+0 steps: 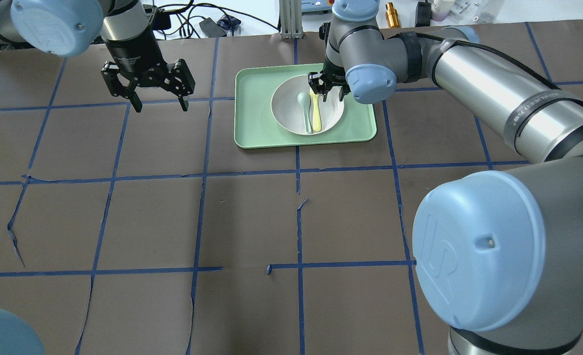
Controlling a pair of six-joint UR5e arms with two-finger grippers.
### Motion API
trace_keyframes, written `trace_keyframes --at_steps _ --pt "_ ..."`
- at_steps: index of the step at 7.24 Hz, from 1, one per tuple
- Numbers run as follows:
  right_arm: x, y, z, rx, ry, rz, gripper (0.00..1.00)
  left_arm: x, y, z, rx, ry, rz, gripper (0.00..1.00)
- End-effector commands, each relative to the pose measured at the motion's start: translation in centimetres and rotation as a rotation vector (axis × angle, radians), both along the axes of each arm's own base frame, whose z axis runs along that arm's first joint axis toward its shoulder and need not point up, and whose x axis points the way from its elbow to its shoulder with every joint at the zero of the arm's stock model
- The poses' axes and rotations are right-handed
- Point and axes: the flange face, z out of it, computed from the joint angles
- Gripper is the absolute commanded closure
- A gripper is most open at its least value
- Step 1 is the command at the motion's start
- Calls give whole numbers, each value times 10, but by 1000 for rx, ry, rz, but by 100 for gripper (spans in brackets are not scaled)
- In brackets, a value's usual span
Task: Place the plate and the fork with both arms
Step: 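Lower the right gripper into the plate and grasp the yellow fork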
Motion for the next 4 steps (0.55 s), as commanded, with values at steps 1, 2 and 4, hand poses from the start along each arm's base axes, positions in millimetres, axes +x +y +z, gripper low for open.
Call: trace_keyframes --at_steps 1,2,4 --pt "15 -9 -28 20 -21 17 52 0 5 -5 9 -1 -3 0" --pt "19 -12 -29 16 -24 18 50 -1 6 -7 12 1 -1 0" --pt "23 -12 -36 24 -24 15 50 -1 9 -11 18 3 -2 0"
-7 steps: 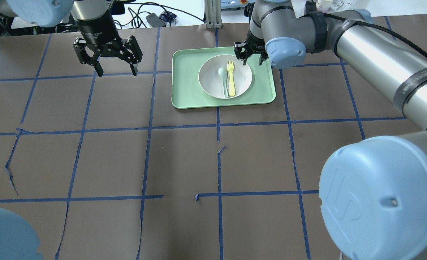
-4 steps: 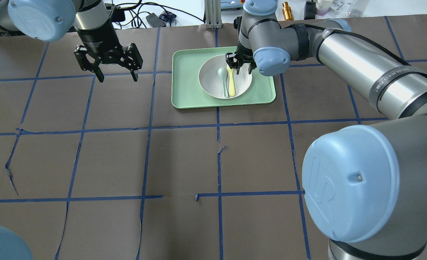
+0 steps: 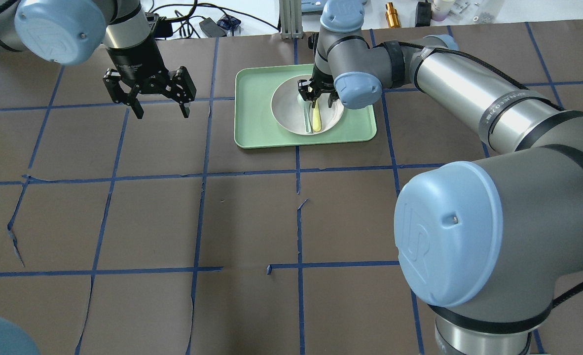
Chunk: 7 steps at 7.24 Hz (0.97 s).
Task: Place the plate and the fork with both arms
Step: 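Lower the right gripper into the plate and grasp the yellow fork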
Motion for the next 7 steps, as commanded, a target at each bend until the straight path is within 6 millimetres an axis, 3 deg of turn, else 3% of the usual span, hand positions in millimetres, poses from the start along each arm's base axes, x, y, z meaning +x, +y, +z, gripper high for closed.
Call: trace_keyframes --at_steps 1,5,6,7 --pt "3 -2 -12 13 1 -4 50 1 2 -2 2 1 1 0" --pt "4 -3 -21 25 3 -3 51 1 2 -3 4 0 -3 0" --pt "4 -3 -21 25 3 -3 56 1 2 -3 6 0 -3 0" --pt "4 -3 -18 20 3 -1 81 1 5 -7 13 0 -4 0"
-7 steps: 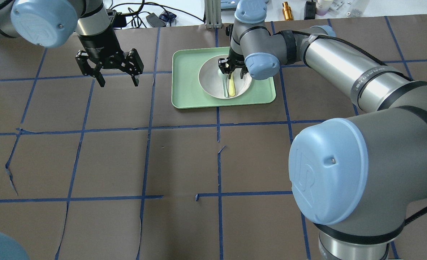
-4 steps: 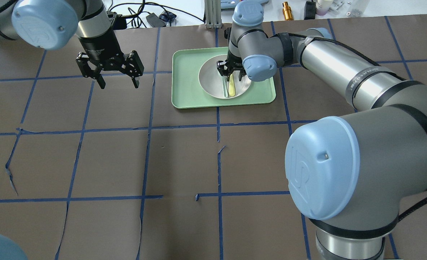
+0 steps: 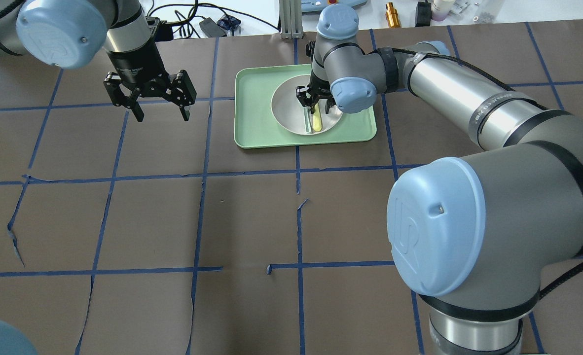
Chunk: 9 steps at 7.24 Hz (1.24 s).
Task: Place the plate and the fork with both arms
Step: 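Lower the right gripper into the plate and grasp the yellow fork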
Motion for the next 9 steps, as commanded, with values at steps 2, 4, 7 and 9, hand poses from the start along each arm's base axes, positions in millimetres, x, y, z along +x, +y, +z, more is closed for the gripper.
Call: trace_keyframes --at_steps 2,4,7,9 --pt "0 0 5 -6 -1 3 100 0 5 -3 8 1 -4 0" --pt "0 0 22 -28 -7 -6 100 0 5 -3 8 1 -6 0" --pt "-3 -6 90 -108 -19 -20 100 5 5 -1 4 2 -1 0" --pt "-46 -18 79 -94 -2 -4 100 5 5 -1 4 2 0 0"
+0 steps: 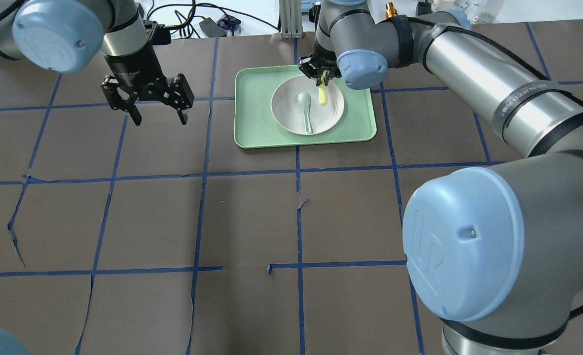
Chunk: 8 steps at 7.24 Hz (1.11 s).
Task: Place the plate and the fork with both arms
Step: 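Carry the fork with the right gripper beside the plate and release it on the tray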
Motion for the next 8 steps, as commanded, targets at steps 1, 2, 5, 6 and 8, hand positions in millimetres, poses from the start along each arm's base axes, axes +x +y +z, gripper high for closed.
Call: trace_keyframes --at_steps 1,2,5,6,8 --pt "-60 -11 -18 30 18 17 100 1 0 0 -1 0 2 0" --pt "-73 -8 -41 68 25 41 100 1 0 0 -1 -2 9 0" --pt "-69 -10 -67 99 -24 37 100 -2 1 1 -1 -4 11 0" --pt "-70 -8 -71 106 -18 35 40 -2 1 1 -2 -2 9 0" --pt "-72 -6 -65 99 -2 37 0 -2 0 2 -7 -4 9 0"
